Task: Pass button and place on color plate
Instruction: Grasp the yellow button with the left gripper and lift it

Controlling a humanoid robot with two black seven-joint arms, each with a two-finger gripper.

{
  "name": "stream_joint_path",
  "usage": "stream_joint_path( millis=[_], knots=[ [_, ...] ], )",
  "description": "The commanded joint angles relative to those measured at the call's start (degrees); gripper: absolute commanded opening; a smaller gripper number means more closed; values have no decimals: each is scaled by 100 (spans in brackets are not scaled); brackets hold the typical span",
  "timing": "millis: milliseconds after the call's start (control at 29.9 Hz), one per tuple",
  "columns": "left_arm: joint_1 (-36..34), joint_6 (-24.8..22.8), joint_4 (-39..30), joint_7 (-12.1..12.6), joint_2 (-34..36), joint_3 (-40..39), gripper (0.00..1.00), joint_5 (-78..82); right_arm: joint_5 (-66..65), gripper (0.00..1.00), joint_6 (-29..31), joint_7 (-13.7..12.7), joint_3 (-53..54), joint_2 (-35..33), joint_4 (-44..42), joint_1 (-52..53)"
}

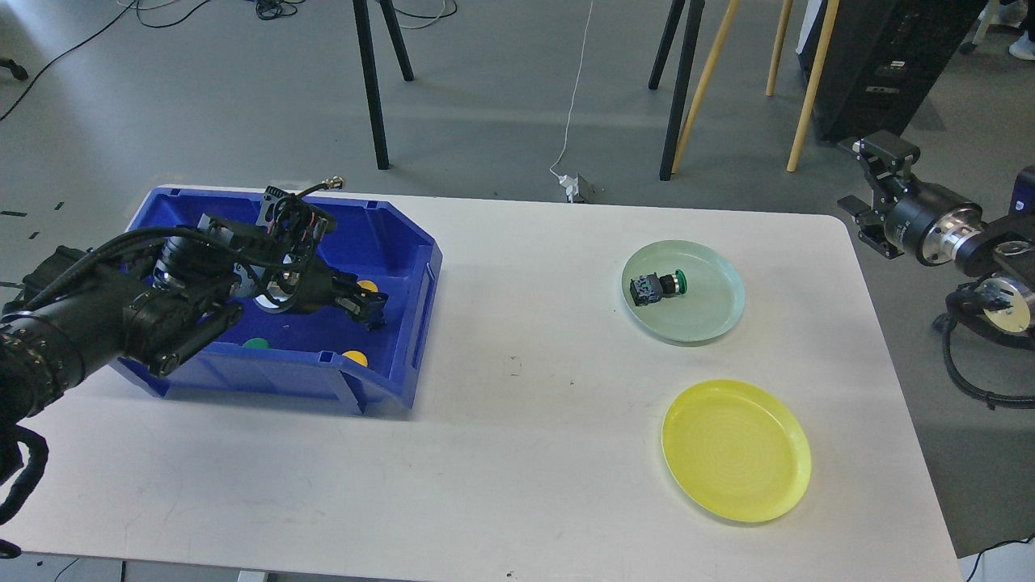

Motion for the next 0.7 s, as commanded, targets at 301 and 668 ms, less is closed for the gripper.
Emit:
stream_joint_path(
  millis=[301, 668],
  knots=[
    [-199, -276, -1167, -309, 1382, -69, 31, 1, 0, 88, -22, 0, 0, 11, -44, 113],
    [-690, -545, -2619, -309, 3115, -1201, 32, -1640, 18, 88, -40, 79, 123, 186, 26, 341]
  ],
)
